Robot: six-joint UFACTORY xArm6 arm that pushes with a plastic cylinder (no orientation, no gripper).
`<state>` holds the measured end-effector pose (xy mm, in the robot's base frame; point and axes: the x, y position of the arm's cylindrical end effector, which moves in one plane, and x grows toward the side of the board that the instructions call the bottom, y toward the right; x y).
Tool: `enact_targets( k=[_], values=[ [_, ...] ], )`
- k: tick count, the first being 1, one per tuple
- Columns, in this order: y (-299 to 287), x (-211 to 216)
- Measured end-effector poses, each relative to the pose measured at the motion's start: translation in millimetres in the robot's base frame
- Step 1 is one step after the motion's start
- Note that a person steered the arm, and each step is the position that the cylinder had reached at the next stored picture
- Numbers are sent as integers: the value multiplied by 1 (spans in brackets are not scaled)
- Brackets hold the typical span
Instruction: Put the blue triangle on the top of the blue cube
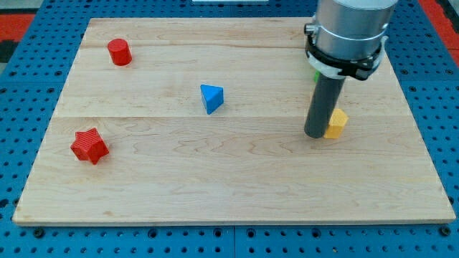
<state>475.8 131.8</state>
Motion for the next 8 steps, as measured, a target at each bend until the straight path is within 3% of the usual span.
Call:
enact_targets(
  k=[1, 2, 3, 4, 5, 8],
  values=[
    [-32, 20],
    [-114, 20],
    [-160, -2],
    [-165, -50],
    [-198, -71],
    [-181, -174]
  ],
)
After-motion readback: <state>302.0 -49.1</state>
